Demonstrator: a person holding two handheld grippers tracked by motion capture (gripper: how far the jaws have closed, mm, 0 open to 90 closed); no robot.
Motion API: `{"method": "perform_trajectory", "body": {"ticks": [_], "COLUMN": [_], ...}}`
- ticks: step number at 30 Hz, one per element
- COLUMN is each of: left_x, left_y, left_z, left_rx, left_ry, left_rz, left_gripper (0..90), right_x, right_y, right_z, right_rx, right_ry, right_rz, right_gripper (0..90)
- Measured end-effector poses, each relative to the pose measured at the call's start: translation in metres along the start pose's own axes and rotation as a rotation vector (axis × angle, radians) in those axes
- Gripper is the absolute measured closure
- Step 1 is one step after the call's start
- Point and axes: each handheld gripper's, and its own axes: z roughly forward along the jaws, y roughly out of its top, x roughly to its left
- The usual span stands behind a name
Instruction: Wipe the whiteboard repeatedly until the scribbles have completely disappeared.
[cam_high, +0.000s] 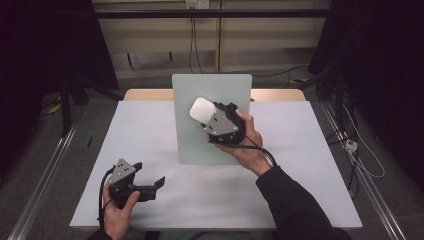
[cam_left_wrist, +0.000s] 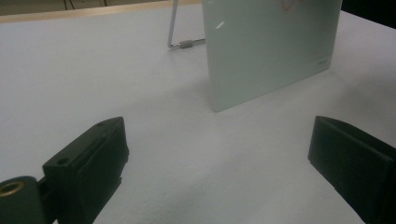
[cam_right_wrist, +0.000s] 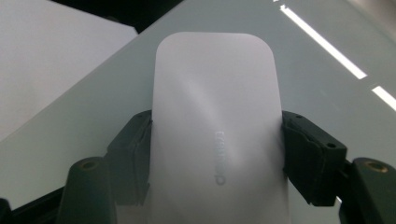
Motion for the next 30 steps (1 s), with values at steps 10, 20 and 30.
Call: {"method": "perform_trajectory", "body": {"ticks": [10, 20, 30], "left_x": [0.001, 0.000, 0.000], "left_y": [0.000, 0.000, 0.000], "left_z": [0.000, 0.000, 0.001], "left_rx": [0.007, 0.004, 0.006], "left_ry": [0.001, 0.002, -0.001], "left_rz": [0.001, 0.002, 0.003], "left_gripper": [4.7, 4.7, 4.8], "right_x": [-0.029, 0.010, 0.025], "right_y": [0.012, 0.001, 0.005], "right_z": [-0.003, 0.005, 0.012], "right_rx": [-0.017, -0.016, 0.003], "right_ry": [-0.100, -0.023, 0.052], "right_rz": [0.010, -0.010, -0.038], "right_gripper": [31.4, 31.4, 31.4]}}
